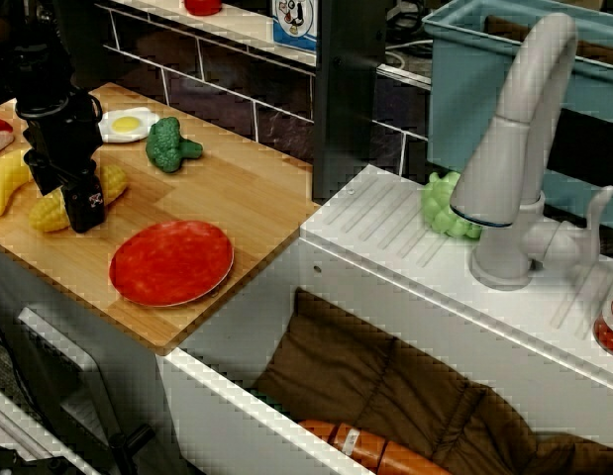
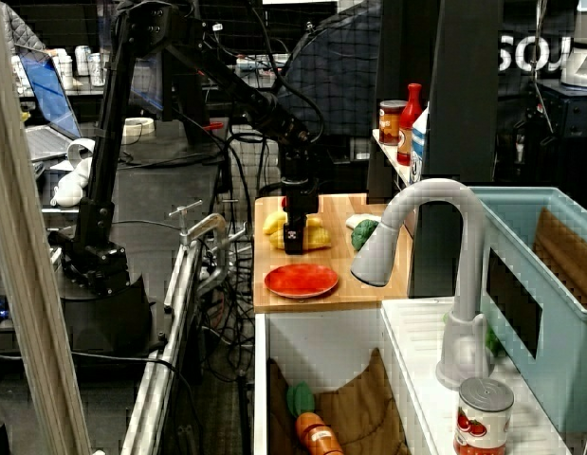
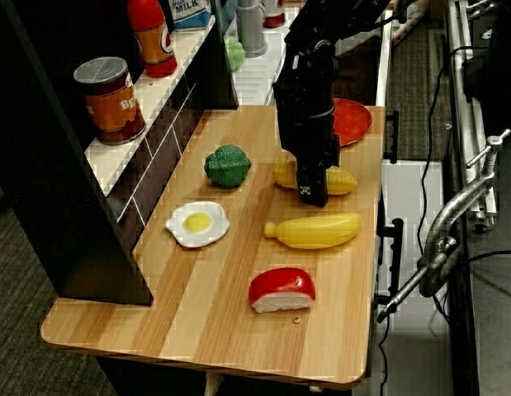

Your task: Put corn on plate

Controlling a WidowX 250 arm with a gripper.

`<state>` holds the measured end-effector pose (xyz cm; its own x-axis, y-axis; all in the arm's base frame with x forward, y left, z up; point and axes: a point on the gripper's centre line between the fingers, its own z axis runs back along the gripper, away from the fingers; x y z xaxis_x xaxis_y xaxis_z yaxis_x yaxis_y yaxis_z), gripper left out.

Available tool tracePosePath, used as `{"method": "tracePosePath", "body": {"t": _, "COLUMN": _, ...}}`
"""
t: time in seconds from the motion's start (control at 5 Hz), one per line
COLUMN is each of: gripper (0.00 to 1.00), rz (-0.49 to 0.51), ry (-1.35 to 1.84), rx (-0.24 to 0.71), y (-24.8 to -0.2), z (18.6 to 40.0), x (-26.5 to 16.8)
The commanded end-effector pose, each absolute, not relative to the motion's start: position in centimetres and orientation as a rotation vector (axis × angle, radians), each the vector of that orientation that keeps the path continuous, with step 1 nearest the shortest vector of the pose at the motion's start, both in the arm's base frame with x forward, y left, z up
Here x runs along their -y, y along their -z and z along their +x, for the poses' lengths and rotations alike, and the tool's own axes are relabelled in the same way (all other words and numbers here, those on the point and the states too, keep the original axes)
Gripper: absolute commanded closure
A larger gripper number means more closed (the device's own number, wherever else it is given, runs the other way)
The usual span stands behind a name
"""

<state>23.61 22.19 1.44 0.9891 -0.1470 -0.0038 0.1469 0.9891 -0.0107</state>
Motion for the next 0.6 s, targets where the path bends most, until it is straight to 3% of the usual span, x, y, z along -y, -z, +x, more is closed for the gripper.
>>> {"method": "tracePosePath", "body": {"t": 0.0, "gripper": 1.0, "rz": -0.06, "ry": 0.127, "rx": -0.057, "y": -8.9, "z": 22.9, "x": -17.0}}
{"method": "tracePosePath", "body": {"t": 0.2, "gripper": 1.0, "rz": -0.131, "ry": 0.123, "rx": -0.087, "y": -12.1, "z": 21.5, "x": -14.3}}
{"method": "tracePosePath", "body": {"t": 0.4, "gripper": 1.0, "rz": -0.114, "ry": 0.123, "rx": -0.083, "y": -12.0, "z": 20.3, "x": -13.4}}
